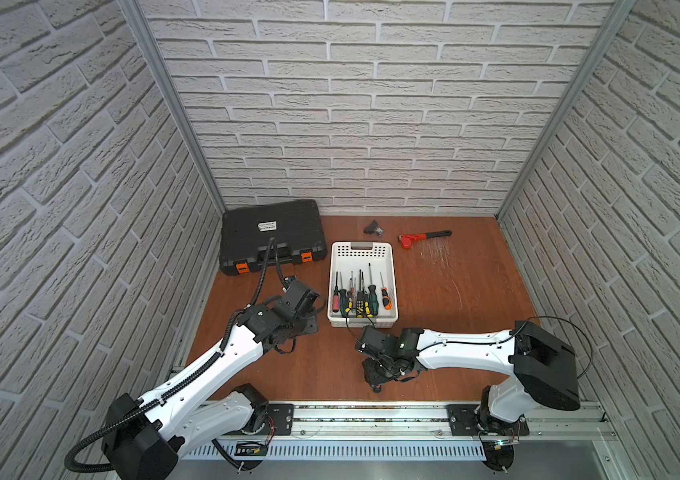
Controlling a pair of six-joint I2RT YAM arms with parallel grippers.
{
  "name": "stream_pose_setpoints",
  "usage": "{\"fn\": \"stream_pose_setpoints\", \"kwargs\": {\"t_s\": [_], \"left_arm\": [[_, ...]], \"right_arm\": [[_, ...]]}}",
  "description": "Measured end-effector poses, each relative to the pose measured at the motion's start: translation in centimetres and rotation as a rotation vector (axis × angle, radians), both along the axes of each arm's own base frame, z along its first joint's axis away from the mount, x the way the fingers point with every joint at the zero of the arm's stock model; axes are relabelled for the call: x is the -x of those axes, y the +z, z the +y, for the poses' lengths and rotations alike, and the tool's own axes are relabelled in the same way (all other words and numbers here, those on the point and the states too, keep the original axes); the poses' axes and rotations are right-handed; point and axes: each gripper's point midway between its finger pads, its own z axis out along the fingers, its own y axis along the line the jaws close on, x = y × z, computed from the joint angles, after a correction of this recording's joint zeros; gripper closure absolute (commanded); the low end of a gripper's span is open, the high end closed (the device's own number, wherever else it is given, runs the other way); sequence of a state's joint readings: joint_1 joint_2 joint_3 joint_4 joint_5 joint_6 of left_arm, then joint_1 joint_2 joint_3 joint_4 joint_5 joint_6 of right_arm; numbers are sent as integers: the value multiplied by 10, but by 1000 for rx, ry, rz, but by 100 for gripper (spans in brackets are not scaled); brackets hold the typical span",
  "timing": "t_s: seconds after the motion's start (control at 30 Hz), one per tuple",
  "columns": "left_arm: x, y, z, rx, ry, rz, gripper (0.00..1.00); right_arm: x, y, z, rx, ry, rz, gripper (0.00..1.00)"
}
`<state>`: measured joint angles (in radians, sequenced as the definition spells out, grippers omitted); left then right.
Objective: Put the screwdriver in the bin
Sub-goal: 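Withdraw the left arm while the right gripper lowers to the orange screwdriver, then close the right gripper on the orange screwdriver handle, then lift the orange screwdriver with the right gripper and carry it over the basket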
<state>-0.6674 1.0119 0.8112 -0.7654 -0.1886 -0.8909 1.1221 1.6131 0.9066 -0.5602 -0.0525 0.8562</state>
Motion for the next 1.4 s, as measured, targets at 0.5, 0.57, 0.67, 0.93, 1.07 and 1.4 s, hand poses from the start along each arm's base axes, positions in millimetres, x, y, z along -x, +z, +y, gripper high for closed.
{"fn": "stream_pose_setpoints", "kwargs": {"t_s": [0.5, 0.57, 0.67, 0.93, 1.07, 1.4], "left_arm": [[2, -1, 11, 5, 28, -15, 50], [2, -2, 11, 5, 28, -15, 50], [1, -2, 10, 2, 24, -14, 50], [-9, -5, 4, 1, 27, -21, 51], [-17, 2, -1, 21, 28, -47, 51], [-23, 16, 0, 30, 43, -92, 51]], "right_arm": [[0, -7, 4, 21, -2, 24, 71], [0, -7, 5, 20, -3, 24, 80], [-1, -6, 5, 14, -2, 21, 89], [10, 3, -14, 30, 38, 26, 93], [22, 20, -39, 56, 110, 26, 94], [26, 78, -53, 5, 179, -39, 93]]}}
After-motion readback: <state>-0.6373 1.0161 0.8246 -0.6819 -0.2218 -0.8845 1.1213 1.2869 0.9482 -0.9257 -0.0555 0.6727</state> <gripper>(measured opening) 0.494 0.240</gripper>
